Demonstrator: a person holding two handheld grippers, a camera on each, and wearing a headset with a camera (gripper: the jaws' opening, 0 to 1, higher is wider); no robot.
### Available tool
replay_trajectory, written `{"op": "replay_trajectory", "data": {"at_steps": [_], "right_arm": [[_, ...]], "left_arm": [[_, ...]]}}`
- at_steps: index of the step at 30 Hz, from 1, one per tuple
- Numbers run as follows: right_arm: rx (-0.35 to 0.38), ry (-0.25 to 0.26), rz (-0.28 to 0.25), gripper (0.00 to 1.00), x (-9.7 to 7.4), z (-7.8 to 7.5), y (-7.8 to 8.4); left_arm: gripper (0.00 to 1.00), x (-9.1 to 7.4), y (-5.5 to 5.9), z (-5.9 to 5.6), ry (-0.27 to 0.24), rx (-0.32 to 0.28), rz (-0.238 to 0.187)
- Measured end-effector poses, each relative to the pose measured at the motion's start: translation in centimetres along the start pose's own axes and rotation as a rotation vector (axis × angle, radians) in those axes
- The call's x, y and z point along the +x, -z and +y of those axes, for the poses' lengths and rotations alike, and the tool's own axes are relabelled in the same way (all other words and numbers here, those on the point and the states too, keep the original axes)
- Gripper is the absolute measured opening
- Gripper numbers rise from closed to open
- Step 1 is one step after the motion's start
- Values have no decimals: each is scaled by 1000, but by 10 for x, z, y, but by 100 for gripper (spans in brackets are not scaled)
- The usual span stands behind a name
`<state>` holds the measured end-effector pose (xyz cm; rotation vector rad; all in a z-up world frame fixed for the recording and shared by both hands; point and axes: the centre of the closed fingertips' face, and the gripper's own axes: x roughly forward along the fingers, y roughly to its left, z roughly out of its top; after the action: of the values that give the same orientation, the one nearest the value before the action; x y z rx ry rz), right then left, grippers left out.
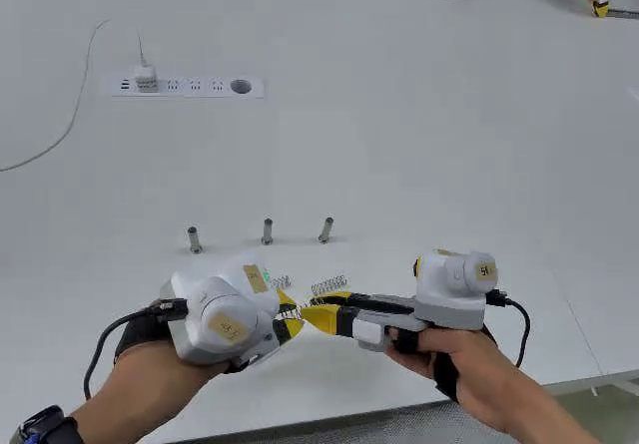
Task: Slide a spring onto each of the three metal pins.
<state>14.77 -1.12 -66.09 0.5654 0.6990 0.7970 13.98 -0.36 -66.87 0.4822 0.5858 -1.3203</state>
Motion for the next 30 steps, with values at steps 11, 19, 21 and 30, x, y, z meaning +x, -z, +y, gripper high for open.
{"op": "replay_trajectory", "data": {"at_steps": [11,19,21,30], "right_arm": [[0,-21,17,17,-1,5,-5],[-39,-46,52,13,-6,14,-15],[-54,-48,62,12,-7,16,-17],[-149,-59,132,12,-10,22,-25]], "left_arm": [[10,-1,-7,-1,27,10,-27],[9,-2,-16,-1,47,6,-64],[9,-2,-19,-1,49,6,-73],[9,-7,-30,1,72,-9,-123]]}}
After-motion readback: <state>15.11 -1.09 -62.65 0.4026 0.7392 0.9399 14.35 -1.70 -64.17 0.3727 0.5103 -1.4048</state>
